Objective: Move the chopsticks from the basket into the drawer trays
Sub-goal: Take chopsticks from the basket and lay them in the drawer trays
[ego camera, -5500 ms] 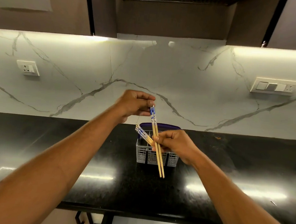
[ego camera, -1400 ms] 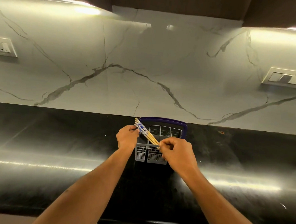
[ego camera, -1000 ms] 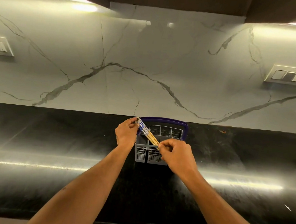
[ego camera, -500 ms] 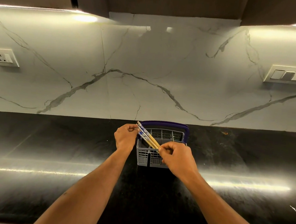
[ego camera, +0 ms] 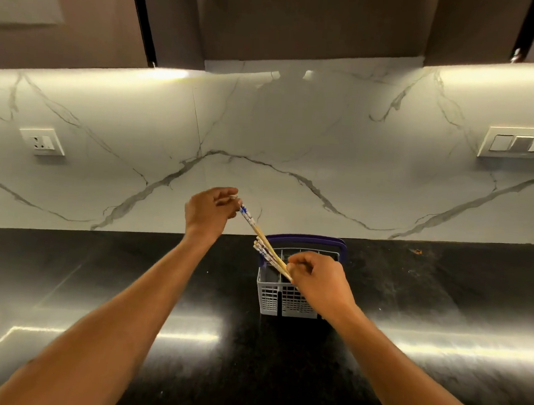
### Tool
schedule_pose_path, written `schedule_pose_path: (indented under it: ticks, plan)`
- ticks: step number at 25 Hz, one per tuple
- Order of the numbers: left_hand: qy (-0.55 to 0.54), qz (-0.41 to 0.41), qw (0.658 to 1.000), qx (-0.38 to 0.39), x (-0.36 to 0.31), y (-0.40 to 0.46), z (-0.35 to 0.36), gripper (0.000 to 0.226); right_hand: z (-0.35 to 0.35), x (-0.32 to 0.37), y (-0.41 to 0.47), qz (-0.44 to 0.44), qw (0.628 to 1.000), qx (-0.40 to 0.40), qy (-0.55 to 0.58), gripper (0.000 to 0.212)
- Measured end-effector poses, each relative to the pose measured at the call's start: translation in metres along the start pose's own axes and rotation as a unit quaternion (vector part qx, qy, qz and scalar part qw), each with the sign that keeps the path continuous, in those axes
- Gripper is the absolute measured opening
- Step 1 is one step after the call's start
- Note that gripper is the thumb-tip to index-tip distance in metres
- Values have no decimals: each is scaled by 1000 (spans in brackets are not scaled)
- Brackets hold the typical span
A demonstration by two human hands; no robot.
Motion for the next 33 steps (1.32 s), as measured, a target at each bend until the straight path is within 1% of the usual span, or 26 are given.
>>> schedule_pose_path:
  ticks: [2, 4, 6, 7, 9, 11, 14, 16, 21, 24, 26, 33]
  plan:
    - [-10, 34, 998, 43, -39, -11, -17, 31, -1, 16, 9, -29, 999, 0, 16, 31]
    - [-16, 45, 994, 102, -67, -23, -27, 35, -1, 31, 17, -70, 997, 8, 18, 37]
    - [-10, 43, 989, 138, -82, -34, -32, 40, 1, 40, 19, -96, 995, 25, 28, 34]
    - [-6, 41, 988, 148, -86, -39, -33, 41, 3, 42, 17, -95, 993, 33, 54, 30]
    - [-2, 30, 986, 165, -87, -49, -34, 43, 9, 40, 8, -65, 986, 53, 143, 23]
    - [-4, 12, 983, 184, -81, -57, -33, 43, 14, 32, -3, -19, 970, 77, 228, 20]
    - [-18, -13, 978, 209, -66, -66, -26, 44, 17, 21, -21, 33, 946, 117, 302, 20]
    - [-23, -25, 975, 219, -59, -72, -20, 43, 16, 17, -31, 45, 938, 131, 317, 19]
    - [-108, -90, 963, 230, -39, -91, 1, 34, 6, 14, -44, 56, 934, 106, 336, 15]
    - [-98, -116, 953, 260, -16, -111, 17, 26, 4, 11, -50, 68, 928, 105, 351, 16]
    - [-104, -118, 949, 272, -7, -120, 23, 24, 2, 8, -53, 68, 928, 107, 351, 17]
    - [-97, -132, 943, 288, -3, -134, 23, 24, 0, 5, -61, 90, 921, 131, 355, 22]
Point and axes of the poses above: each hand's wrist, its own y-axis towards the middle knuckle, its own z-axis out of the palm, x = y × z, the point moved 4 cm from there along y, towards the middle knuckle, and after that the axes turned 12 degrees about -z, right-handed, at the moved point
